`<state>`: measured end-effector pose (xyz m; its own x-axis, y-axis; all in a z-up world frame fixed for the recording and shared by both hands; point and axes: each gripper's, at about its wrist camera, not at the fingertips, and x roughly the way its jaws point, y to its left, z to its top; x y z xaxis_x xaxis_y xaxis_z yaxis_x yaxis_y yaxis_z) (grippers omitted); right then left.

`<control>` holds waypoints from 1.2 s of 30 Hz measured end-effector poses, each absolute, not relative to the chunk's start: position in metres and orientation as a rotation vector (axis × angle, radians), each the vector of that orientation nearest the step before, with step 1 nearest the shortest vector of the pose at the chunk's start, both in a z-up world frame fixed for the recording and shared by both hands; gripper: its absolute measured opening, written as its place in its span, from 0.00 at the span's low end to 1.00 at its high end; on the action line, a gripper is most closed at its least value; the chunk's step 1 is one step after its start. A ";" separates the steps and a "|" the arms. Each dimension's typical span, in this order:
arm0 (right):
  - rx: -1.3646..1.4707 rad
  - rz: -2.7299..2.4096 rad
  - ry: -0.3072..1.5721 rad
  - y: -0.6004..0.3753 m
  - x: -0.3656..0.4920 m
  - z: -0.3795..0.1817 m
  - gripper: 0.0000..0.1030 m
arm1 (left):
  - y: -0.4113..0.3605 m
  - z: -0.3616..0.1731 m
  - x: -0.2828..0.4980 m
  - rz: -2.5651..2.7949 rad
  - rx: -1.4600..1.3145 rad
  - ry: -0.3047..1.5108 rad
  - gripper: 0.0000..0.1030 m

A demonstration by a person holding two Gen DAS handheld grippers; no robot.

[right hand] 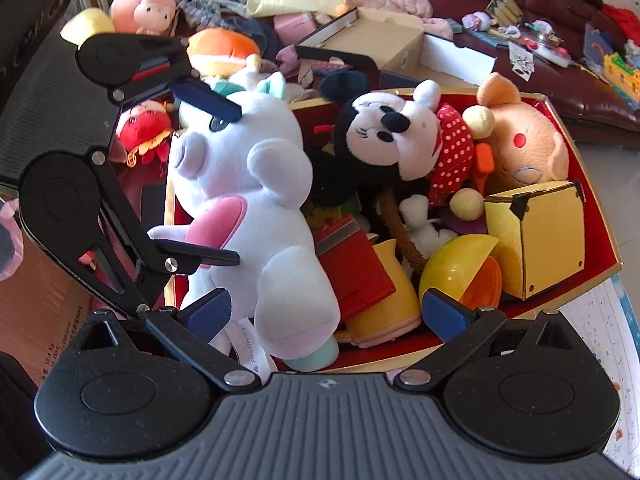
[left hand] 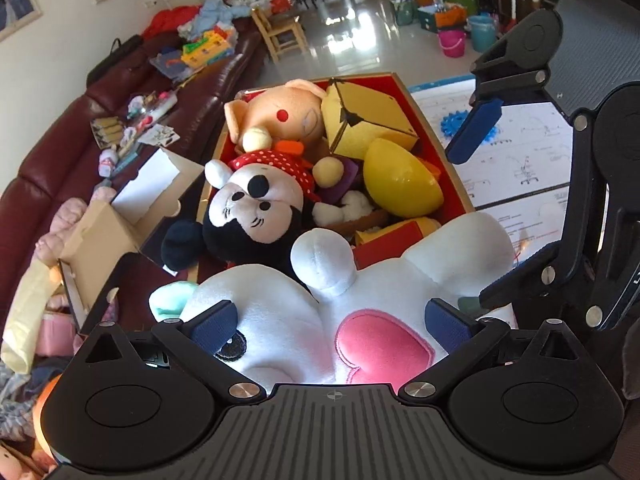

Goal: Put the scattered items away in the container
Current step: 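Lower the unicorn into the box and open both grippers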

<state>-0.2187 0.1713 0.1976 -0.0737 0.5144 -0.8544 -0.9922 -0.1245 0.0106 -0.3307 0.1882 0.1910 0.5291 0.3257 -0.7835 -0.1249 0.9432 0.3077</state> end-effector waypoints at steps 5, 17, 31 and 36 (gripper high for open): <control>-0.936 1.546 0.742 0.178 -0.227 0.193 0.99 | 0.187 0.188 -0.324 0.246 0.276 1.005 1.00; -1.030 1.510 0.742 0.183 -0.227 0.182 0.99 | 0.187 0.188 -0.319 0.202 0.302 1.026 1.00; -1.109 1.502 0.710 0.190 -0.236 0.168 0.99 | 0.185 0.185 -0.328 0.206 0.306 0.992 1.00; -1.113 1.501 0.714 0.191 -0.236 0.164 0.99 | 0.186 0.184 -0.328 0.202 0.317 0.985 1.00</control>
